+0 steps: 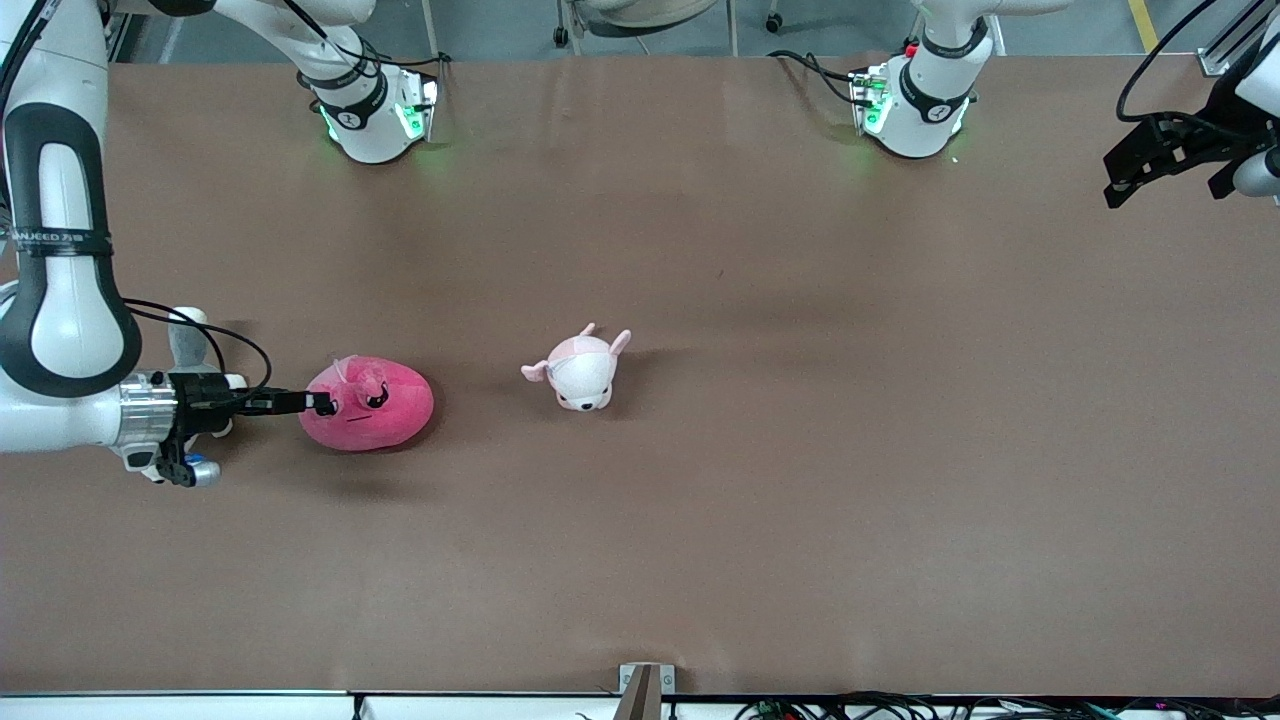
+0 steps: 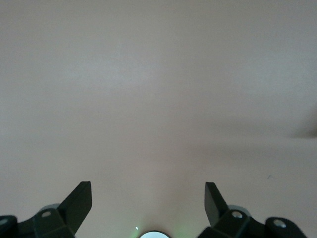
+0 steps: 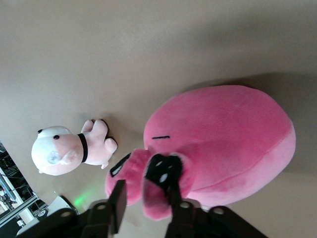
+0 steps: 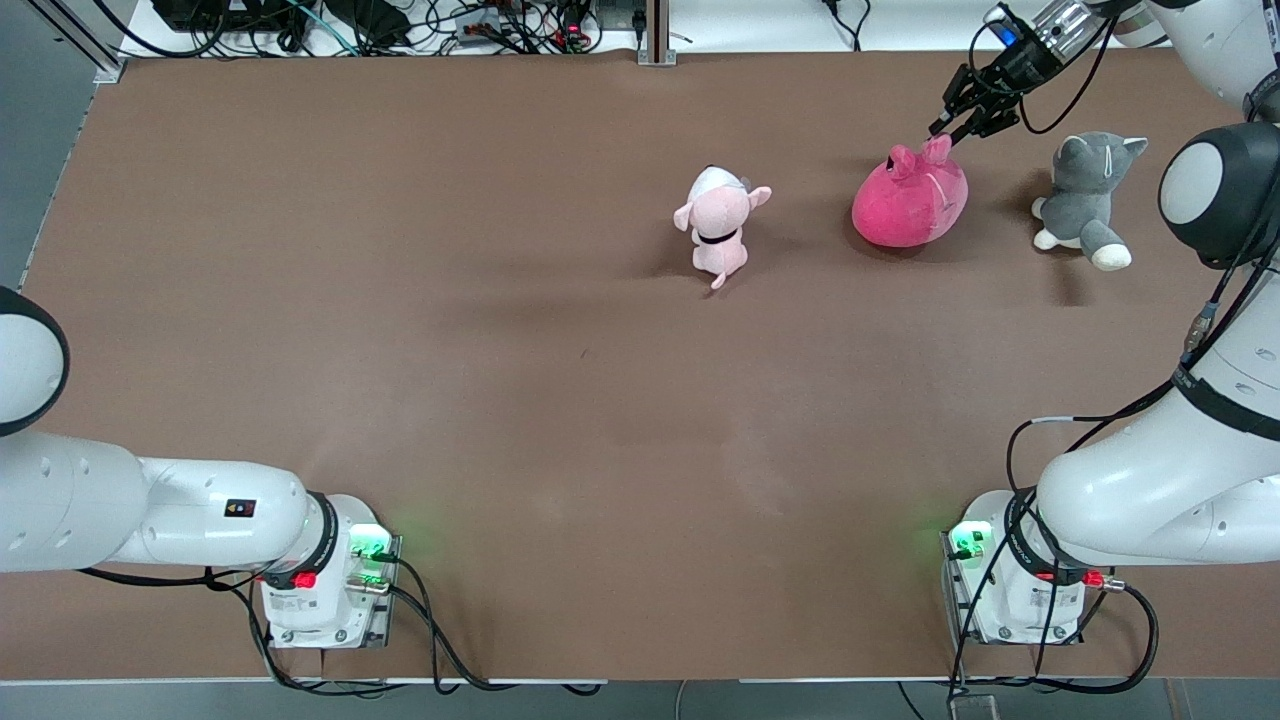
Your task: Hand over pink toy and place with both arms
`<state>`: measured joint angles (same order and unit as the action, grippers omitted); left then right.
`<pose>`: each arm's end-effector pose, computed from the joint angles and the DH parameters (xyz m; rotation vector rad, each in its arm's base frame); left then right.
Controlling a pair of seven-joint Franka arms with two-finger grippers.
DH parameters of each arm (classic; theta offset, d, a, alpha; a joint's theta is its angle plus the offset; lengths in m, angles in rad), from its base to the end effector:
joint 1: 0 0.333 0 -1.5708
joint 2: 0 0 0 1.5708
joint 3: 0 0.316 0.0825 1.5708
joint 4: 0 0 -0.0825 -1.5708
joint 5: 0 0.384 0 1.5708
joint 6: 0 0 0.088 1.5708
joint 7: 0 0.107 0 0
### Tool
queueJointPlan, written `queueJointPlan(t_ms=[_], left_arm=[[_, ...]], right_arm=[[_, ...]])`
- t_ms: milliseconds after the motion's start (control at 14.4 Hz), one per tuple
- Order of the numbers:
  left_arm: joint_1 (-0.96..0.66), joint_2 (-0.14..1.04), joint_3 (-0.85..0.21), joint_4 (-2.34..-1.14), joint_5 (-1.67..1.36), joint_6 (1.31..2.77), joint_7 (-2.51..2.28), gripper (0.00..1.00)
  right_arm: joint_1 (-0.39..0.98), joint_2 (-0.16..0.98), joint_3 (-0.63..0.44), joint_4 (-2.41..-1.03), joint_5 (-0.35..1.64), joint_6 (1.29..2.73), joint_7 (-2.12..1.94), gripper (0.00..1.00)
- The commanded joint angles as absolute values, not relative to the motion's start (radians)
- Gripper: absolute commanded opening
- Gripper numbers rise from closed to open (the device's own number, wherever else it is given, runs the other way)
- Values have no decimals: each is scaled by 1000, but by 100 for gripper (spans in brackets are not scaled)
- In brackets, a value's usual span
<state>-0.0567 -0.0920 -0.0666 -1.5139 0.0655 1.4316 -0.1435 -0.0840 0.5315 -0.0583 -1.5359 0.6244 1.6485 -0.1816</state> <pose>0.5065 -0.0570 0.6878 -3.0721 -0.0459 -0.0290 0.6560 -0.0296 0.3350 -2.4773 0.1788 0.3955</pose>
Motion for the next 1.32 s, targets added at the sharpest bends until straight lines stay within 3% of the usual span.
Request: queueJointPlan(t_ms=[0, 557, 1254], left_arm=[[-57, -109, -64, -1534, 49, 1427, -132, 100], [-51, -95, -63, -1540, 49, 1442, -132, 100], [-49, -95, -60, -1554, 49, 1456, -130, 100]], right_arm=[[-101, 512, -51, -1473, 620, 1625, -178, 100], [-118, 402, -48, -1335, 405, 1482, -176, 100], [-81, 221, -41, -1301, 80, 1482, -13, 100]])
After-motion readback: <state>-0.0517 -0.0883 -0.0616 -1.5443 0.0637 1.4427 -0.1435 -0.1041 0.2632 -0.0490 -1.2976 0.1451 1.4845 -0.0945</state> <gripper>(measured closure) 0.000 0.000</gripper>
